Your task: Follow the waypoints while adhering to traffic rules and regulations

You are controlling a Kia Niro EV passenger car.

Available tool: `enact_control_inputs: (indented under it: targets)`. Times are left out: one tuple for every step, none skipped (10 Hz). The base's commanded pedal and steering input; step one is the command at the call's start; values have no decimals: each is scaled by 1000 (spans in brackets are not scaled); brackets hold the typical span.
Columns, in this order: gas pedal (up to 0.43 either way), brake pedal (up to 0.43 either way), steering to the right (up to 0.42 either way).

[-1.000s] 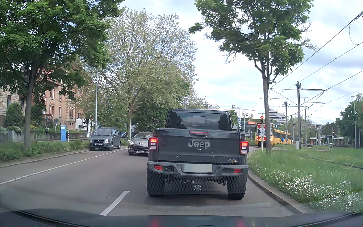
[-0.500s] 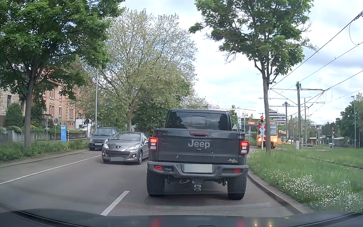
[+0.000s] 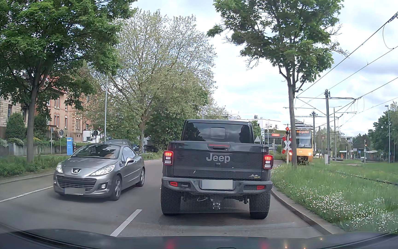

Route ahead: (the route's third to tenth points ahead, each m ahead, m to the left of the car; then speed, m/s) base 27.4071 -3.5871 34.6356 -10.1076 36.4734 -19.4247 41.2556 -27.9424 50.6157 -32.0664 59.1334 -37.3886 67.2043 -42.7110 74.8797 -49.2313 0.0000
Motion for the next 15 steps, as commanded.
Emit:
enact_control_inputs:
  targets:
    - [0,0,-13]
    - [0,0,-13]
    - [0,0,-13]
    - [0,0,-13]
    - [0,0,-13]
    - [0,0,-13]
    - [0,0,-13]
    - [0,0,-13]
    - [0,0,-13]
    - [0,0,-13]
    - [0,0,-13]
    - [0,0,-13]
    - [0,0,-13]
    - [0,0,-13]
    - [0,0,-13]
